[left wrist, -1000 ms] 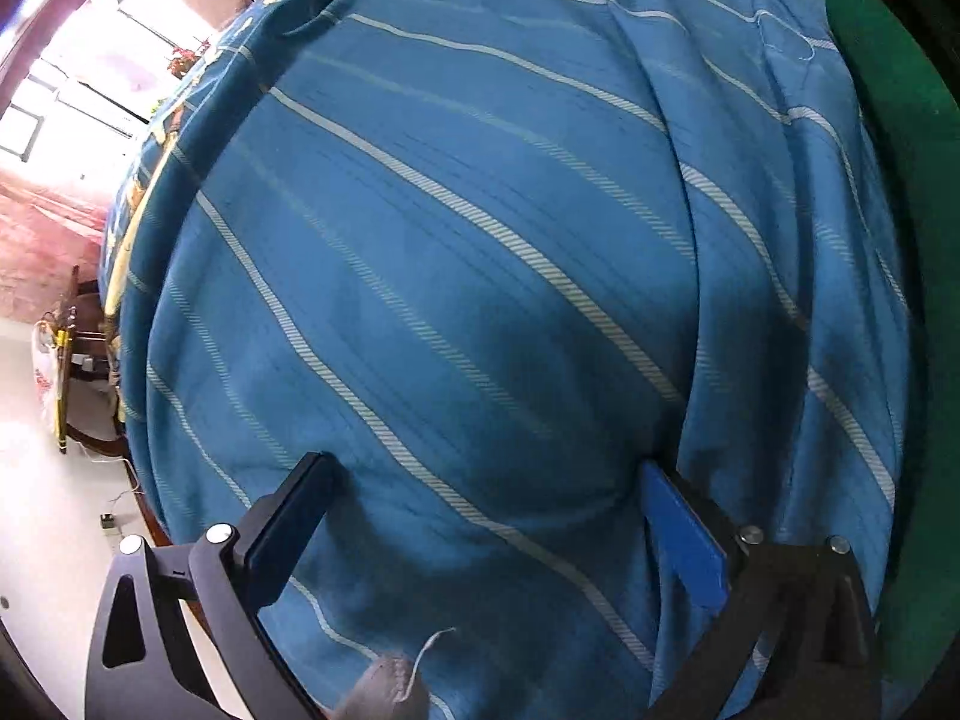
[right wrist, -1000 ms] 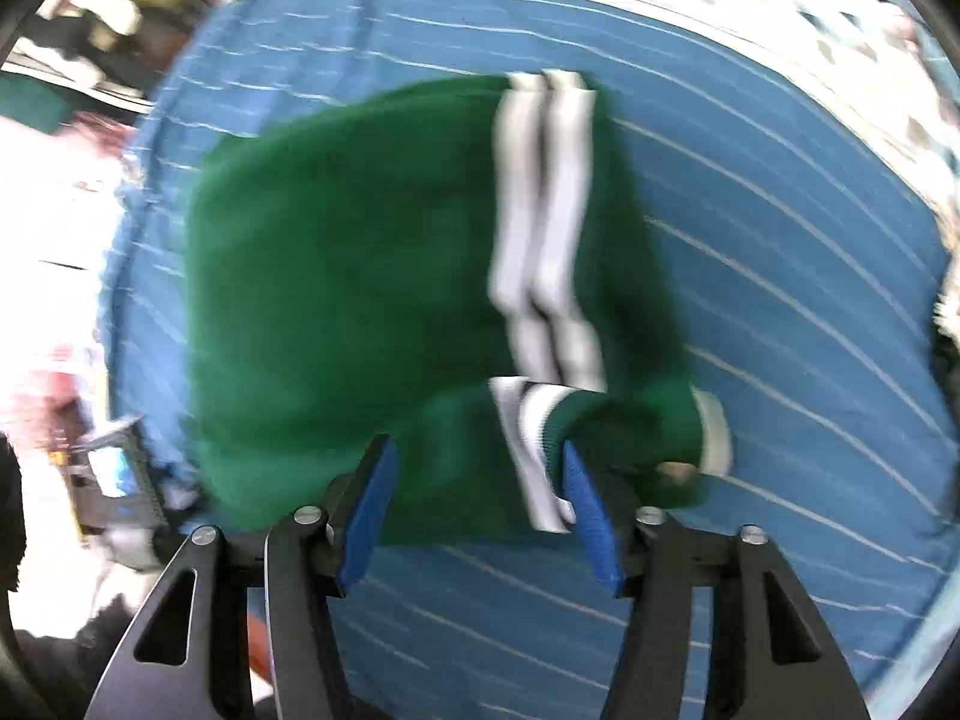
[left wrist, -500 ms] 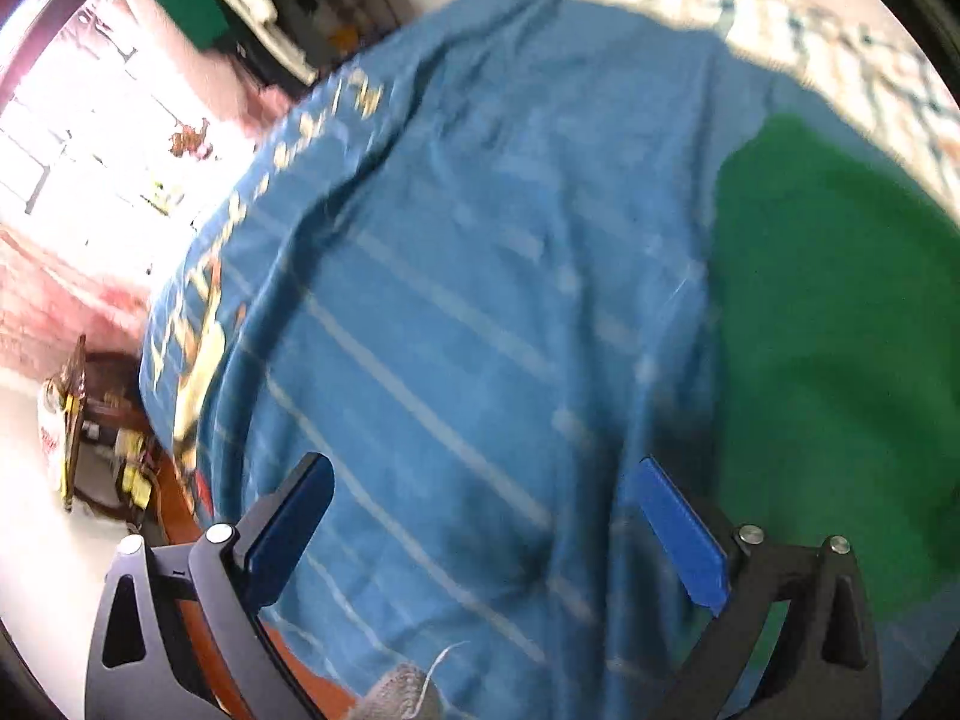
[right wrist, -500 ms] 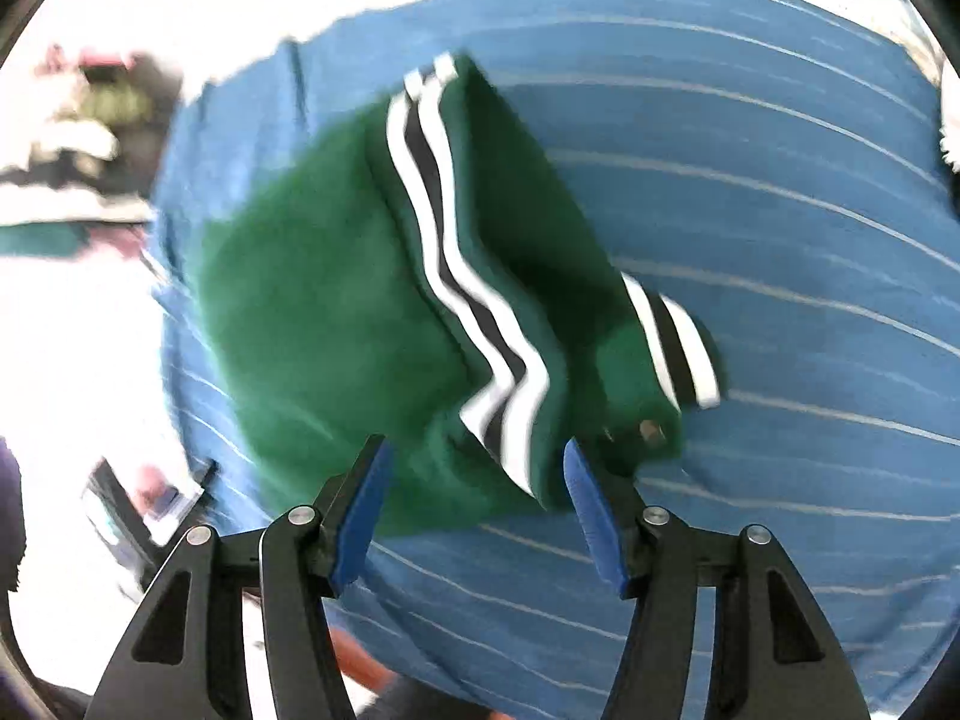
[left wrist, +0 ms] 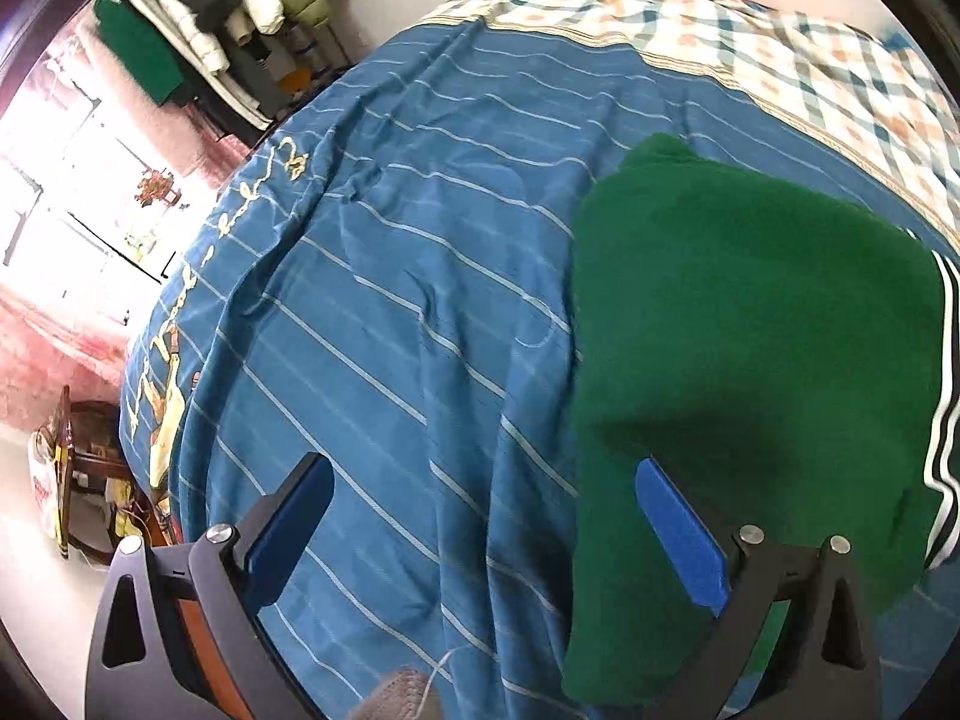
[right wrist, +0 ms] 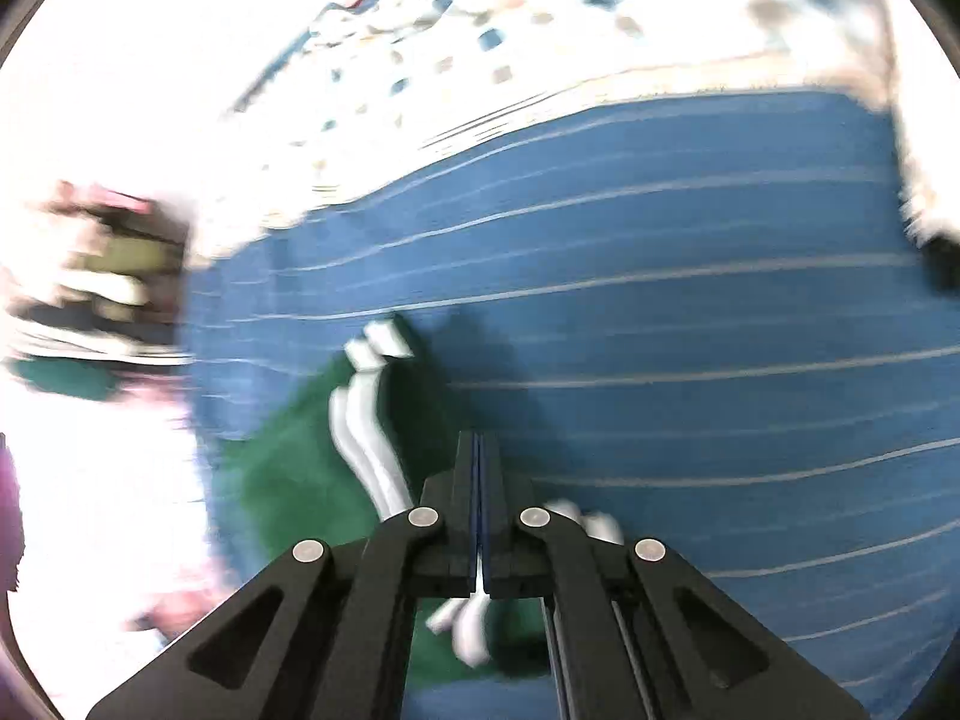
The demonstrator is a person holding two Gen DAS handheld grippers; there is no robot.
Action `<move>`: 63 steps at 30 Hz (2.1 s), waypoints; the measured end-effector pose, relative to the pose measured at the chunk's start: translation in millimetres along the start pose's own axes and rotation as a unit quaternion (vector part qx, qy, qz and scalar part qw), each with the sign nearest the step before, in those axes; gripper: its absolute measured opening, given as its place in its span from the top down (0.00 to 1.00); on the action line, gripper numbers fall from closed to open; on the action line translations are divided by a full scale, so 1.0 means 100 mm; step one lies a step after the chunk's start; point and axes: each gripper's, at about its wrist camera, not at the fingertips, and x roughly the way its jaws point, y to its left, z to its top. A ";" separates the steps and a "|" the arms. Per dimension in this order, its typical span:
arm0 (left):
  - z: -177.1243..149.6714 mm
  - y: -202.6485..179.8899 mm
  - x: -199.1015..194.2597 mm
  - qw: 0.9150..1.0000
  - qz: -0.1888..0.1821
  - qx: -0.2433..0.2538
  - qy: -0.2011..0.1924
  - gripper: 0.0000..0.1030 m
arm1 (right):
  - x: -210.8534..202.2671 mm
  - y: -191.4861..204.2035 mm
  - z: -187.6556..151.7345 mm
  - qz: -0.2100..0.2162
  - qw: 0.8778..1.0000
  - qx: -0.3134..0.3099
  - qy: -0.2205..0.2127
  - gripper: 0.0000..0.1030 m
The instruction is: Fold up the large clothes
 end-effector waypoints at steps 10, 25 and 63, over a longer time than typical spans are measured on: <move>-0.10 -0.12 0.02 1.000 0.008 0.014 0.013 0.00 | 0.94 -0.19 -0.69 0.001 0.980 -0.019 0.197 0.43; -0.13 -0.16 -0.08 0.999 0.014 0.034 0.009 0.00 | 0.91 -0.10 -0.81 -0.102 0.987 -0.037 0.115 0.97; 1.23 -0.34 0.70 0.999 -0.031 0.022 0.002 0.00 | 0.69 0.44 0.39 -0.099 0.992 -0.061 0.057 0.40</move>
